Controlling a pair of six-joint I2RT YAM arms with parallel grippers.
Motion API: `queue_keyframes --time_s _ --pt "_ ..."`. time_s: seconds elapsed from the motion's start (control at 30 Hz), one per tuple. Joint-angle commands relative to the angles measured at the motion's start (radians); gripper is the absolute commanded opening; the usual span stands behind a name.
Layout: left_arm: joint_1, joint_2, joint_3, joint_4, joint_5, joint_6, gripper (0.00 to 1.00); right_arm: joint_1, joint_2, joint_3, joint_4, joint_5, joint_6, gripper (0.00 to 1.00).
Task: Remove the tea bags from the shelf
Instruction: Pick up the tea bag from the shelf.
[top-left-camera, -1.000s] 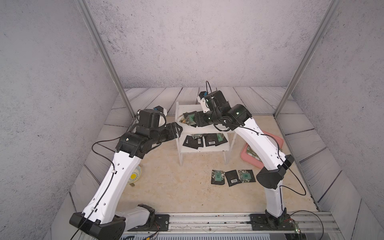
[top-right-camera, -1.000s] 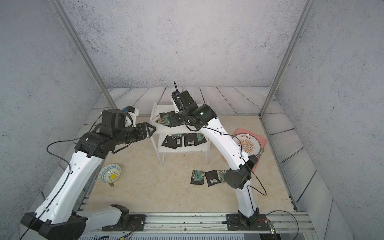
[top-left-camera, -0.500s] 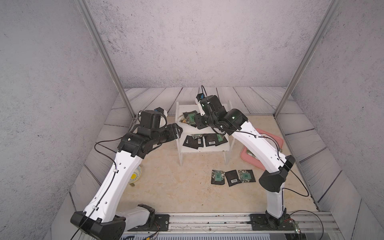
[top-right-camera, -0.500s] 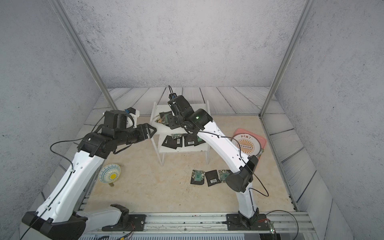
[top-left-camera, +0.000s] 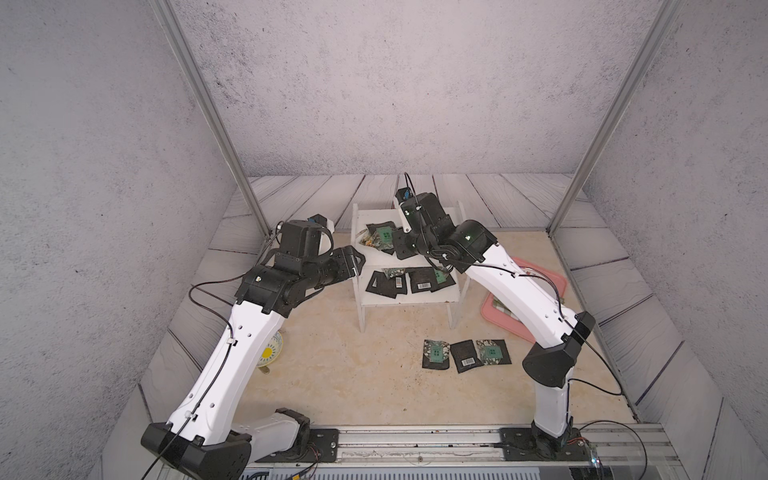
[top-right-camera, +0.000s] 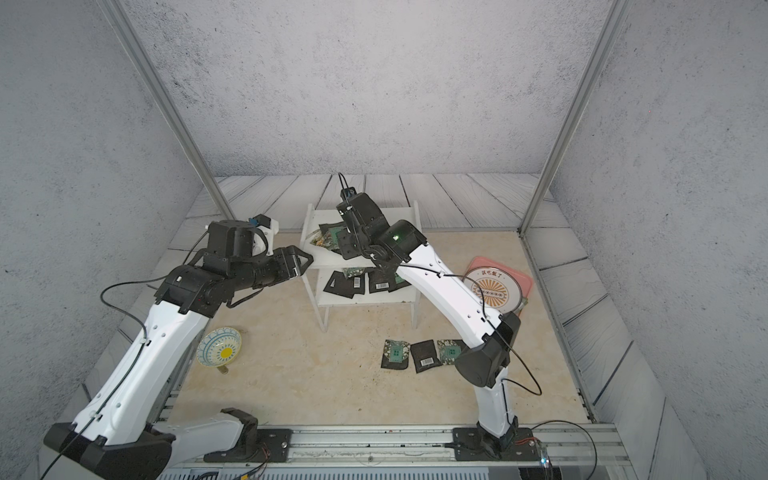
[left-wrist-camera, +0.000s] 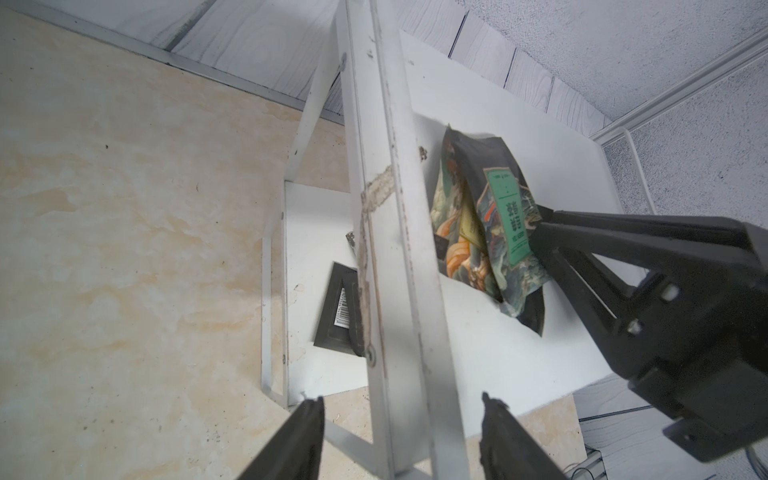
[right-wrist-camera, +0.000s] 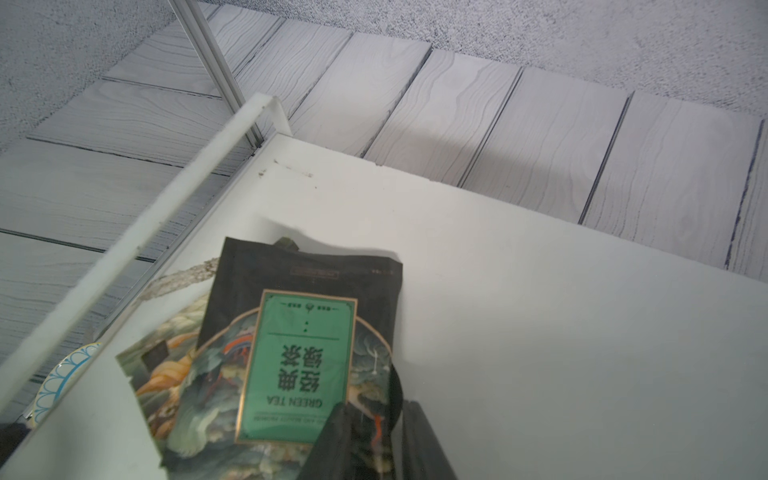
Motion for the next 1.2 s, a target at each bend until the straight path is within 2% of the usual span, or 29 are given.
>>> queue_keyframes --time_s 0.0,0.23,0.47,0.6,0.8,1.17 --pt "0.008 -0.008 -0.007 0.014 0.009 0.002 0.64 -0.001 0.028 -0.073 -0.282 0.042 -0.015 0.24" --pt "0.009 -0.006 -0.006 0.016 0.012 0.001 0.64 -0.005 -0.022 -0.095 -0.296 0.113 -0.056 0.25" --pt "0.010 -0.005 -0.005 0.017 0.015 0.001 0.64 -0.009 -0.060 -0.085 -0.307 0.133 -0.085 0.30" --pt "0.010 -0.002 -0.002 0.018 0.019 0.000 0.64 -0.006 -0.044 0.028 -0.335 0.089 -0.101 0.39" --pt "0.010 -0.002 -0.001 0.020 0.025 -0.001 0.64 0.000 0.000 0.201 -0.365 0.045 -0.119 0.47" --pt "0.010 -0.003 -0.016 0.030 0.051 -0.010 0.61 0.045 0.081 0.310 -0.307 -0.063 -0.143 0.71"
